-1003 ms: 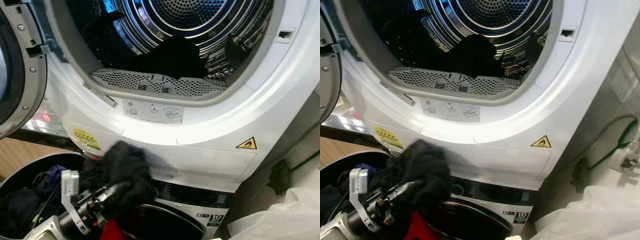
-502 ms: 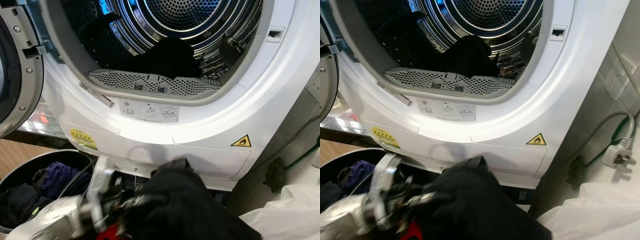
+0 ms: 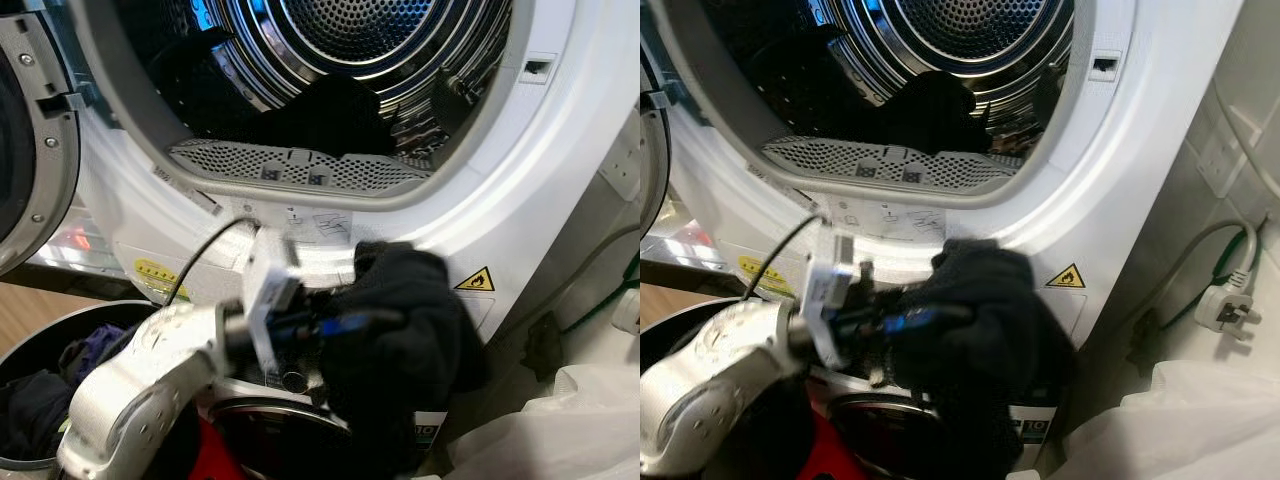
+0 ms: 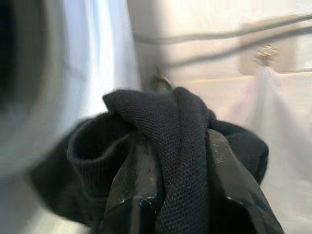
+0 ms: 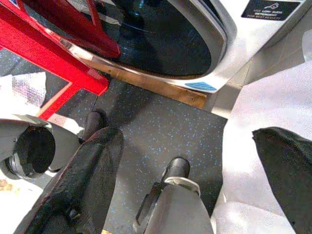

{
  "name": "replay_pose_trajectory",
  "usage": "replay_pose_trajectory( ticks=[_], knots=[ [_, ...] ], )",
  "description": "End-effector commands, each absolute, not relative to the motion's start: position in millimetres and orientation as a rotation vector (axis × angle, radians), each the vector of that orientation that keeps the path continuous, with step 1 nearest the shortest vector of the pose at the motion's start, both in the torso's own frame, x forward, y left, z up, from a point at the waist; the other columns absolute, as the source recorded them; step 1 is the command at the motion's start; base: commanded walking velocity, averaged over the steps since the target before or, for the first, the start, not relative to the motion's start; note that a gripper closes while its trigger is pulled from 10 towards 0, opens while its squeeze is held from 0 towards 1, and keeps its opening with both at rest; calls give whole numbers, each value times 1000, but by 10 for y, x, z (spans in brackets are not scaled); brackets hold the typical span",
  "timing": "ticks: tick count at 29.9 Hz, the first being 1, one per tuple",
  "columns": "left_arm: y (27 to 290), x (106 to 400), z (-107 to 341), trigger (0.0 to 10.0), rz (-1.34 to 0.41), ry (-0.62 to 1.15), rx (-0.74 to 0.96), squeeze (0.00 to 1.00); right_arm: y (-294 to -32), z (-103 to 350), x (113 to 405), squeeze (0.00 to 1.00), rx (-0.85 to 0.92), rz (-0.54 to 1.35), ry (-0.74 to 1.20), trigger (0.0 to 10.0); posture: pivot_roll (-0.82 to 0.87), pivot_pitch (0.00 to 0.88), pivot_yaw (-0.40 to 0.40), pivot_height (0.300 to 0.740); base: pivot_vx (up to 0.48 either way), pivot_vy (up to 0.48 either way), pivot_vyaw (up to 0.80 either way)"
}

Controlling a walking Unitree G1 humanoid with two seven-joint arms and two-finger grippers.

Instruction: Clothes washing

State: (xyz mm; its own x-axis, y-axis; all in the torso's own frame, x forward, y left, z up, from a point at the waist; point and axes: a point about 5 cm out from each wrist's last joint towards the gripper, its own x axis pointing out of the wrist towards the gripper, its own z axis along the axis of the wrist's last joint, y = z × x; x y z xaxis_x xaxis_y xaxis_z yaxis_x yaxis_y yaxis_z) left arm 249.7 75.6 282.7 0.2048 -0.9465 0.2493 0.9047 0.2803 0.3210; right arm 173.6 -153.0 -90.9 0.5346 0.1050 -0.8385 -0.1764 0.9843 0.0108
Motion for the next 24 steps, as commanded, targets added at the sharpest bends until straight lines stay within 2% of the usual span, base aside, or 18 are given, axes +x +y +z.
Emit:
replay_pose_trajectory(
  ticks=[1,4,5,8,11,15,17,18,20,24],
  knots=[
    [897,2737,3187,0,-1040,-635,197,0,-1494,-894,1774,0,-73,171,986,10000,107,0,22,740,0,0,0],
    [994,2853,3381,0,-928,-706,190,0,-1486,-889,1783,0,-69,169,982,10000,108,0,24,740,0,0,0],
    [1082,2921,3593,0,-896,-774,232,0,-1480,-887,1789,0,-66,167,979,10000,109,0,26,740,0,0,0],
    [1097,2941,3692,0,-921,-799,270,0,-1476,-887,1790,0,-66,168,979,10000,104,0,32,740,0,0,0],
    [1006,2993,3801,0,-1078,-832,351,0,-1472,-886,1792,0,-58,158,977,10000,92,0,42,740,0,0,0],
    [986,3064,3906,0,-1064,-877,389,0,-1471,-891,1781,0,-57,157,979,10000,88,0,44,740,0,0,0],
    [1061,3260,4187,0,-916,-964,391,0,-1470,-896,1768,0,-54,155,981,10000,88,0,44,740,0,0,0],
    [1061,3260,4187,0,-916,-964,391,0,-1470,-896,1768,0,-54,155,981,10000,88,0,44,740,0,0,0],
    [1134,3417,4356,0,-768,-1001,412,0,-1472,-899,1762,0,-49,151,983,10000,87,0,42,740,0,0,0],
    [1215,3575,4494,0,-649,-963,405,0,-1476,-902,1756,0,-51,149,984,10000,79,0,44,740,0,0,0]
  ],
)
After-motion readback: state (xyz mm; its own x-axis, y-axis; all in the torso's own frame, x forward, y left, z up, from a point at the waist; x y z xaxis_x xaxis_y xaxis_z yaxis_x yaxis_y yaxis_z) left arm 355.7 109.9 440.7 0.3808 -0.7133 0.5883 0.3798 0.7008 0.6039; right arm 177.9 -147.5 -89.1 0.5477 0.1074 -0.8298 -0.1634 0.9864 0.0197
